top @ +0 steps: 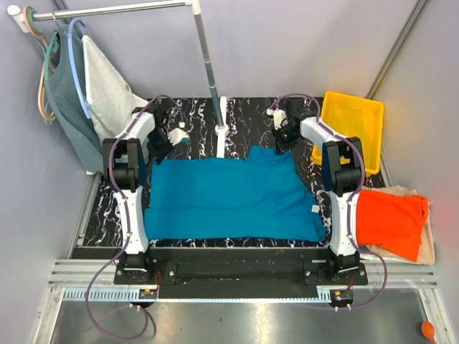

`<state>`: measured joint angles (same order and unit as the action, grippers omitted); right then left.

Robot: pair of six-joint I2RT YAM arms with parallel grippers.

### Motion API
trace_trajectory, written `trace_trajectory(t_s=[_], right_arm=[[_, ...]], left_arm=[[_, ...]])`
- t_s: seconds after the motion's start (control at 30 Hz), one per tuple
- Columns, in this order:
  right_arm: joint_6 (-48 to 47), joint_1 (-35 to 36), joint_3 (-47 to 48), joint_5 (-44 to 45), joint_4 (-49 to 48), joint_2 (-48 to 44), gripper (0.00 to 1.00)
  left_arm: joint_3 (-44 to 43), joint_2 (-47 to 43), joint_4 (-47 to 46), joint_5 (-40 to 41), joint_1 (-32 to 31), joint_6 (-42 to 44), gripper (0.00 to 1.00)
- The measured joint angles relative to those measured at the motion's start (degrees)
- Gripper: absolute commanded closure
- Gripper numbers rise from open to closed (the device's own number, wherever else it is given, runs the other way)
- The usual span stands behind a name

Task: Fold and stack the t-shirts
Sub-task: Fold the tshirt

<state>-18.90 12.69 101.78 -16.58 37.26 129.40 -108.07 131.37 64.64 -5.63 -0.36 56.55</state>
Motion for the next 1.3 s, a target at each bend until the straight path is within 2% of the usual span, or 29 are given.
trace_trajectory(t_s=[0.03, 0.37, 0.67, 0.9, 1.1, 1.3], right_arm=[[-0.2, 0.0, -0.2, 0.0, -0.1, -0.1, 1.00], [-1.3, 0.0, -0.7, 2.4, 0.7, -1.6, 1.00], [-1.9, 0.0, -1.2, 3.0, 3.4, -12.0, 1.00], [-2.6, 0.6, -11.5, 3.0, 4.8, -26.1, 1.00], [-3.6, 2.4, -24.2, 3.1, 7.0, -35.8, 1.00], [-3.8, 4.8, -31.6, 3.0, 9.9, -41.5, 1.00]], left_arm=[[-0.1, 0.1, 0.1, -0.2, 0.0, -0.2, 1.00], [-0.6, 0.1, 0.3, 0.2, -0.3, -4.7, 1.00], [-0.1, -4.7, 0.1, 3.8, -4.8, -10.8, 1.00], [9.3, -18.3, 0.0, 7.1, -10.1, -14.9, 1.00], [20.0, -28.2, 0.0, 9.0, -10.4, -17.0, 1.00], [29.4, -33.6, 0.3, 10.5, -10.7, -19.0, 1.00]])
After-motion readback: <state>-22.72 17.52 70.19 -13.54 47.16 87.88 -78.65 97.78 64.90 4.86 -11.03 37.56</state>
